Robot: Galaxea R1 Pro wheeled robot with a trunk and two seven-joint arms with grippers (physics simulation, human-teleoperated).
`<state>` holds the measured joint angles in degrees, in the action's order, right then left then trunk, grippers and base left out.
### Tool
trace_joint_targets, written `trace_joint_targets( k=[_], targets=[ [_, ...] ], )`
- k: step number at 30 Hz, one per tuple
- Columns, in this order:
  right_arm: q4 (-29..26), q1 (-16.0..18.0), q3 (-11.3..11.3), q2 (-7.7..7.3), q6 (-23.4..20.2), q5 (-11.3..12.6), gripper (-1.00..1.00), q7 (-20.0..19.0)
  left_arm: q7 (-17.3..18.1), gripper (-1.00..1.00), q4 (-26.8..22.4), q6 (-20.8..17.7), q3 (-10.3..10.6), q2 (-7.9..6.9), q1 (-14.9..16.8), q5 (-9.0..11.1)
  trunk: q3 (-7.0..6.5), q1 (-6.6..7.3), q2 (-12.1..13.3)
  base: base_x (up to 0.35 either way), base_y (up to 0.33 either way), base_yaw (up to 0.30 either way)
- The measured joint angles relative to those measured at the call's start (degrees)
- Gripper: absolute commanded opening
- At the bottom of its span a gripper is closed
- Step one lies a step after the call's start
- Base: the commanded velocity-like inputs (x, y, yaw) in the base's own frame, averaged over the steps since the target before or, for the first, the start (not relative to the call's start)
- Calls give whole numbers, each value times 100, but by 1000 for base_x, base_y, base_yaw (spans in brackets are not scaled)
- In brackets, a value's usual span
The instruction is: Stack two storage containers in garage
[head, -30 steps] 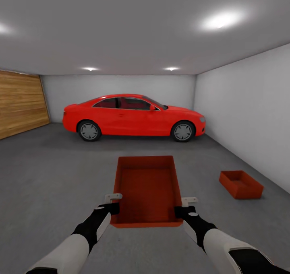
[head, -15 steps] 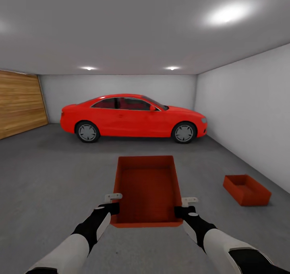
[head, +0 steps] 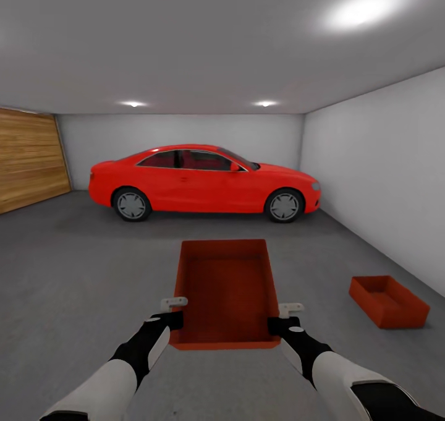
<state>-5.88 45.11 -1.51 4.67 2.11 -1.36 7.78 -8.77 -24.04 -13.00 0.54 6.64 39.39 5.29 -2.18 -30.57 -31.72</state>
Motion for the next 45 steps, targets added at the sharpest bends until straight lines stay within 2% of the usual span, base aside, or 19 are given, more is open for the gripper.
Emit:
trace_joint_targets(
  k=[45],
  targets=[
    [1, 0, -3, 0, -15, -2, -100, 0, 2, -100, 12, 0, -3, 0, 0, -1, 0, 0, 1, 323, 0, 0]
  ],
)
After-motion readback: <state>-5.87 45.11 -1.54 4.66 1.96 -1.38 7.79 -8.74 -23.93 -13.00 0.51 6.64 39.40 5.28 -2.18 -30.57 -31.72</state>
